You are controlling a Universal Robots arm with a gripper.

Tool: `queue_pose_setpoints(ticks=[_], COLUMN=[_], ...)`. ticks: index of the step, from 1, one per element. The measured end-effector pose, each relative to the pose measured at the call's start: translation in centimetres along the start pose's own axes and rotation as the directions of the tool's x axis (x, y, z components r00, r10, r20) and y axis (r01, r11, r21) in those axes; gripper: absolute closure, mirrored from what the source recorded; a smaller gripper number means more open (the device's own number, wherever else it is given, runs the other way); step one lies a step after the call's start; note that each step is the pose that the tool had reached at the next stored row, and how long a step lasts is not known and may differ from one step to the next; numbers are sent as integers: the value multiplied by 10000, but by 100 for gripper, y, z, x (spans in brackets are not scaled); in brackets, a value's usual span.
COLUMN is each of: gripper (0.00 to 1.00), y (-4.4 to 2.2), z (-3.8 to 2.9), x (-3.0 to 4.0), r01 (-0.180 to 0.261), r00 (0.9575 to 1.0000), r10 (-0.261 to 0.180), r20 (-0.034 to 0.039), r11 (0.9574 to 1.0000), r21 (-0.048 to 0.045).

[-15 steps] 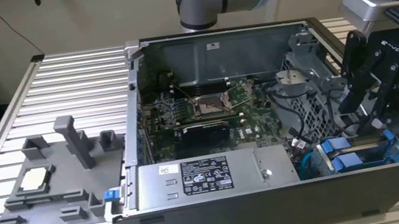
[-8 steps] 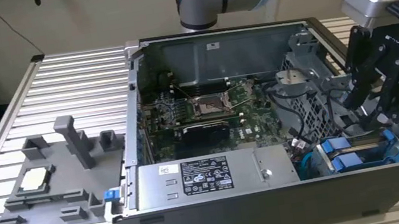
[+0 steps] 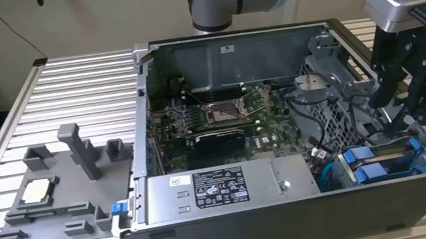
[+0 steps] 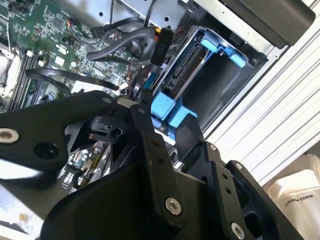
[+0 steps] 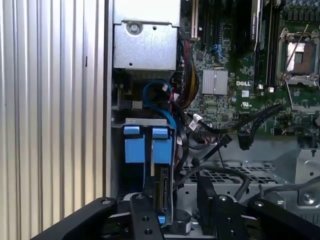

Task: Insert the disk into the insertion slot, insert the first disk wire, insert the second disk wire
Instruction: 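Insert the disk into the insertion slot, then insert the first disk wire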

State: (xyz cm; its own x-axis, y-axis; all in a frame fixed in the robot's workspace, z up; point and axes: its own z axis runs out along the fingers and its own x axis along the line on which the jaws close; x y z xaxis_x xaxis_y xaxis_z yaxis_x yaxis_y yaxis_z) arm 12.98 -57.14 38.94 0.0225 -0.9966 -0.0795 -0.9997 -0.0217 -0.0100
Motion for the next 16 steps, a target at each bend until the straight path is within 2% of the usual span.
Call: queue_pose_setpoints(ticks=[4, 5, 6, 7, 11, 12, 13, 16], gripper=[53, 53, 53, 53, 53, 53, 53, 53], y=[0, 1, 2, 1, 1, 1, 0, -29], z=[-21, -21, -21, -20, -20, -21, -21, -18], x=[-2, -1, -1, -1, -1, -1, -1, 0], r01=[-1, -2, 1, 26, 289, 333, 357, 416], r00=[9994, 9990, 9983, 9979, 9970, 9965, 9959, 9954], r10=[0, -1, -8, -40, -350, -408, -444, -506], r20=[334, 449, 580, 641, 687, 728, 794, 813], r11=[10000, 10000, 9999, 9998, 9957, 9942, 9935, 9932], r21=[43, 71, 124, 221, 884, 1020, 1080, 1084])
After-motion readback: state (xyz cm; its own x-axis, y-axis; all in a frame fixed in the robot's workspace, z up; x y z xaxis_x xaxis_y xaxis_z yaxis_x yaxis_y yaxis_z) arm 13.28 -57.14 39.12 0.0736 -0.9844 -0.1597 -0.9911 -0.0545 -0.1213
